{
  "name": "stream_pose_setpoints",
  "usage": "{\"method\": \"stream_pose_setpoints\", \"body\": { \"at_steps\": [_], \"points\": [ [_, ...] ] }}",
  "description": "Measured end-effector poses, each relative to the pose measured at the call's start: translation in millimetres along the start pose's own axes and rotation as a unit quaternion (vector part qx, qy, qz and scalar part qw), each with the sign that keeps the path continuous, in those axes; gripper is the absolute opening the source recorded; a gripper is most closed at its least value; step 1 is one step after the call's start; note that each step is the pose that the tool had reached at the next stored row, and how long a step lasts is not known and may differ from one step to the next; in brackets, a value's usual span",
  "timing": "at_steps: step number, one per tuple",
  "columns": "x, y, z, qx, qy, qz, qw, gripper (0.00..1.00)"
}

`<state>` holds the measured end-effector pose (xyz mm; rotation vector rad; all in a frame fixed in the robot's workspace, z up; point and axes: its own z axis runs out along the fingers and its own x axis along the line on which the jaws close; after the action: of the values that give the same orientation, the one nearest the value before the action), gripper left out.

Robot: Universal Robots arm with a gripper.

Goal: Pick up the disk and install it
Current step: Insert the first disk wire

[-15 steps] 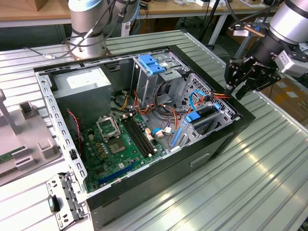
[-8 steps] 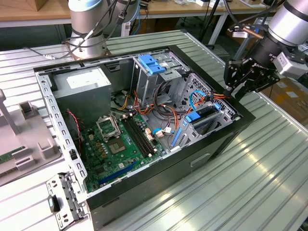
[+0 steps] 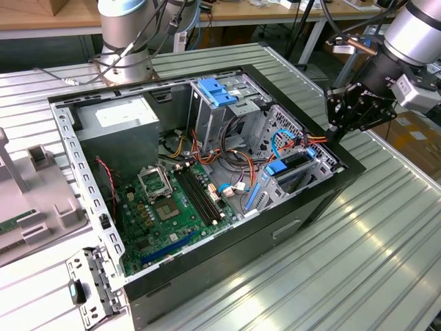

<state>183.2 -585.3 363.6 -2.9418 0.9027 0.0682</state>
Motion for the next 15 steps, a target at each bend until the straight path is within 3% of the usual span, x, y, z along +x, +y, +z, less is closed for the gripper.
{"method": "stream_pose_setpoints", "body": {
  "at_steps": [12, 15],
  "points": [
    [-0.1, -0.2, 0.1, 0.0002, -0.0001, 0.0, 1.0, 0.18],
    [-2.3, -3.0, -3.0, 0.0002, -0.0001, 0.0, 1.0, 0.18]
  ]
}}
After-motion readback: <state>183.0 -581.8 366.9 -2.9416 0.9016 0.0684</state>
